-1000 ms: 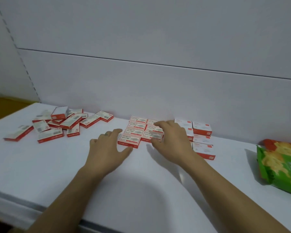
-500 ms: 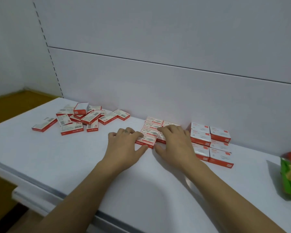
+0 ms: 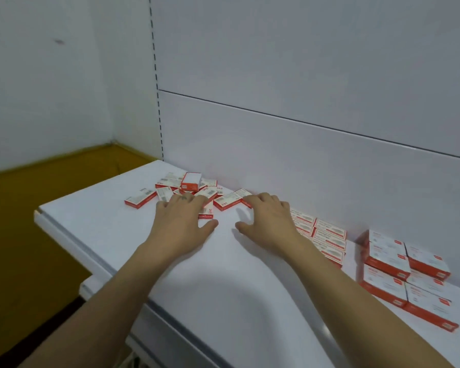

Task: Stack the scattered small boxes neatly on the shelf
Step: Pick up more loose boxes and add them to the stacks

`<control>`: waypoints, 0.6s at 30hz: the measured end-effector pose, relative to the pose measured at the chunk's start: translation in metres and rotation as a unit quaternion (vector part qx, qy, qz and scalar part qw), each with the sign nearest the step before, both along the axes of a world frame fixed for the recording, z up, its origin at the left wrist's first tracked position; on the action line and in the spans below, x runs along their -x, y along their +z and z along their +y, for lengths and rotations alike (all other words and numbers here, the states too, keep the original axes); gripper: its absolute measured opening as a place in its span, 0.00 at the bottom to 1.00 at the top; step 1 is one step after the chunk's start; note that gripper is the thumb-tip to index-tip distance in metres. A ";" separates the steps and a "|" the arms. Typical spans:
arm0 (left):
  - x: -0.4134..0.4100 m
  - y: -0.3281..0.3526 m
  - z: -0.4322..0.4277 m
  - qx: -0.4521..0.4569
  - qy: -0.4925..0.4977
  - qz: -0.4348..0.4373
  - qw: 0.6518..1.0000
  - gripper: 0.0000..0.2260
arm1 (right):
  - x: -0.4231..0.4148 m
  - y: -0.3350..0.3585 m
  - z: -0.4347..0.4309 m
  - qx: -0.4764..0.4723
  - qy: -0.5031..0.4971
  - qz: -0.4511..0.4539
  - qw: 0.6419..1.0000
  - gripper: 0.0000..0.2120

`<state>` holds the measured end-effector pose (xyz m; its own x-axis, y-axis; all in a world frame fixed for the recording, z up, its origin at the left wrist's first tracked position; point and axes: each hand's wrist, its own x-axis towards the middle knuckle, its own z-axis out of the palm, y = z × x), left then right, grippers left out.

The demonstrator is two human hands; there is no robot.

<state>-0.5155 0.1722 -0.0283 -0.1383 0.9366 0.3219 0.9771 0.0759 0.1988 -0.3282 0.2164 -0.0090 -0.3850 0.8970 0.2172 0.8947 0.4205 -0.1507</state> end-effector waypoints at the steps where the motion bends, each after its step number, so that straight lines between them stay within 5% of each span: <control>1: 0.012 0.001 -0.001 0.002 0.016 0.002 1.000 0.29 | 0.013 0.000 0.005 0.010 0.010 -0.005 1.000 0.30; 9: 0.086 0.002 -0.011 0.001 0.072 -0.007 0.997 0.29 | 0.111 0.002 0.049 0.076 0.021 0.028 0.996 0.31; 18: 0.123 0.011 0.018 0.010 0.056 -0.028 0.998 0.27 | 0.175 -0.003 0.081 -0.009 -0.077 0.021 0.997 0.24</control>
<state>-0.6382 0.1906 -0.0175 -0.2606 0.9204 0.2914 0.9493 0.1893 0.2508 -0.5032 0.2973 -0.0116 -0.2325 0.9408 0.2466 0.9419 0.2810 -0.1842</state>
